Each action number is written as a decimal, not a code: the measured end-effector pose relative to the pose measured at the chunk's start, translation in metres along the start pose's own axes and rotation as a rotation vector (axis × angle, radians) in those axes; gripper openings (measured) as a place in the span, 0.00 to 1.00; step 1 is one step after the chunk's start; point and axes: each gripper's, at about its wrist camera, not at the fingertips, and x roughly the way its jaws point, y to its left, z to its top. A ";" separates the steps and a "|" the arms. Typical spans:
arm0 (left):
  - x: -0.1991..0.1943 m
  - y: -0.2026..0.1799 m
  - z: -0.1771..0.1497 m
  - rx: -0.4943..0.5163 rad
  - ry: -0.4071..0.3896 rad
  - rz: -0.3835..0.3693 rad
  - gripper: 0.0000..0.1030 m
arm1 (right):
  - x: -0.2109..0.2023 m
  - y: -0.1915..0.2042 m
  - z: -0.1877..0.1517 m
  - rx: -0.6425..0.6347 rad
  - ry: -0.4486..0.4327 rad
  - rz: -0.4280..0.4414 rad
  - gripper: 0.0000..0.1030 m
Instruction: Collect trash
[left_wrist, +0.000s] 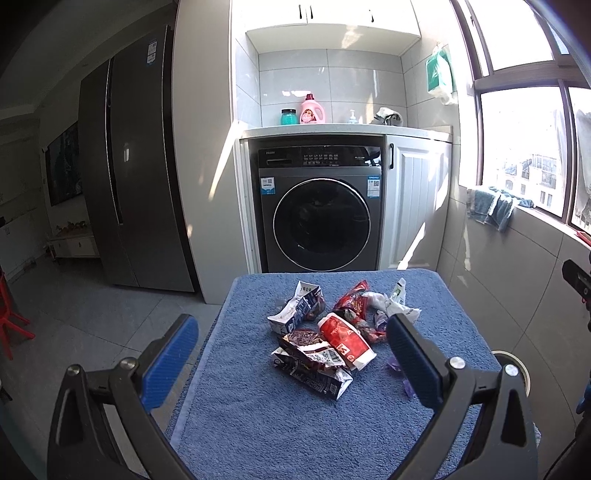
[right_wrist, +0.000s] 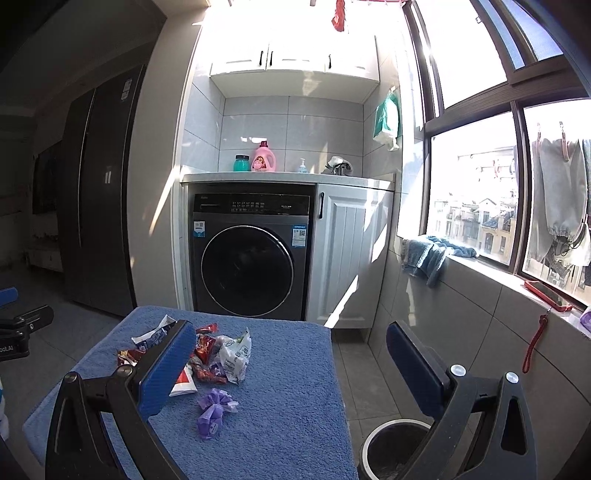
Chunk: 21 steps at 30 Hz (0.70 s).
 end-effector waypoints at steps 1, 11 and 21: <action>-0.001 0.000 0.000 -0.001 0.000 0.001 0.99 | -0.001 0.000 -0.001 -0.003 0.002 0.000 1.00; -0.019 0.001 0.003 0.005 -0.046 0.029 0.99 | -0.010 -0.008 -0.004 -0.004 0.006 -0.013 1.00; -0.030 0.018 0.003 -0.029 -0.046 0.000 0.99 | -0.023 -0.007 -0.002 -0.003 -0.014 -0.016 1.00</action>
